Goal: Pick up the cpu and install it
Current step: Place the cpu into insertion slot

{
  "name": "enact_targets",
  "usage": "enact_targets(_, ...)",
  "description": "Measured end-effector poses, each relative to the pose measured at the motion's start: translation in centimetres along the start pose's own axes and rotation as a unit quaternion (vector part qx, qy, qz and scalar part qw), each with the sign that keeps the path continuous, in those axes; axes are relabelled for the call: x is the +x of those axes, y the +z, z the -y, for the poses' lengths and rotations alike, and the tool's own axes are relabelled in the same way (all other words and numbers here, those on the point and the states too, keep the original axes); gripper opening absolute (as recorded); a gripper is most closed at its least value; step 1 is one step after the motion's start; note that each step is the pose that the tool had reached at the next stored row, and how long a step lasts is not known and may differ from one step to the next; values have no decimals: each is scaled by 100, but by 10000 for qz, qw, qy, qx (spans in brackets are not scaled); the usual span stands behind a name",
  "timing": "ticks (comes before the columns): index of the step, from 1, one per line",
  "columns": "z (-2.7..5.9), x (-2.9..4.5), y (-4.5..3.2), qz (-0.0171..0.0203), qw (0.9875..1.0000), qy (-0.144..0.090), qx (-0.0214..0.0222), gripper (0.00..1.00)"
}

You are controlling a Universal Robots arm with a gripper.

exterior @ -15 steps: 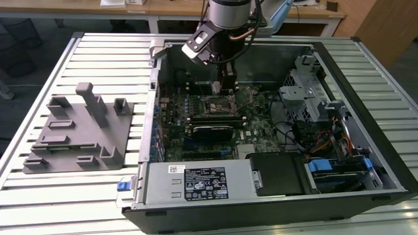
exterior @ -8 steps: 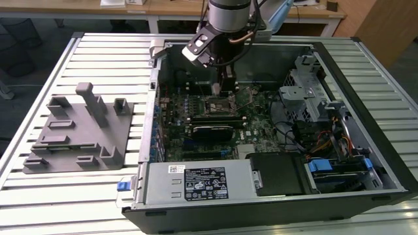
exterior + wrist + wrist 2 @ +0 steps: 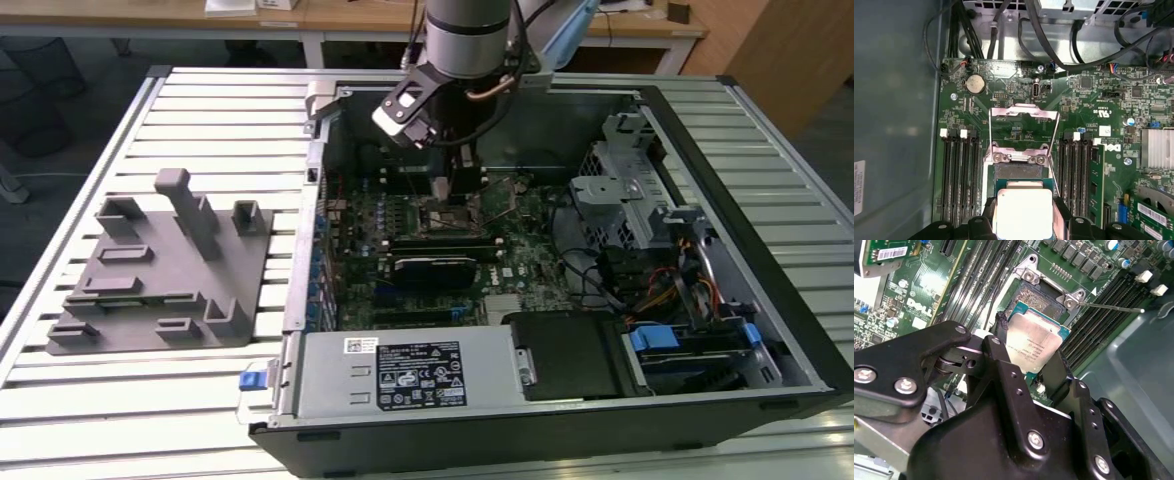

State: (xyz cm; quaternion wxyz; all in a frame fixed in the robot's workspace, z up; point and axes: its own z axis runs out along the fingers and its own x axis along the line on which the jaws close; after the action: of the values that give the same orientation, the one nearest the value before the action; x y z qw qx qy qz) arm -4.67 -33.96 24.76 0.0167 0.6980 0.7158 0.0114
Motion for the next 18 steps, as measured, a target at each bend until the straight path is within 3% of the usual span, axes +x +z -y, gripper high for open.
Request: enact_targets(18,9,2,234,0,10000,0,0,53)
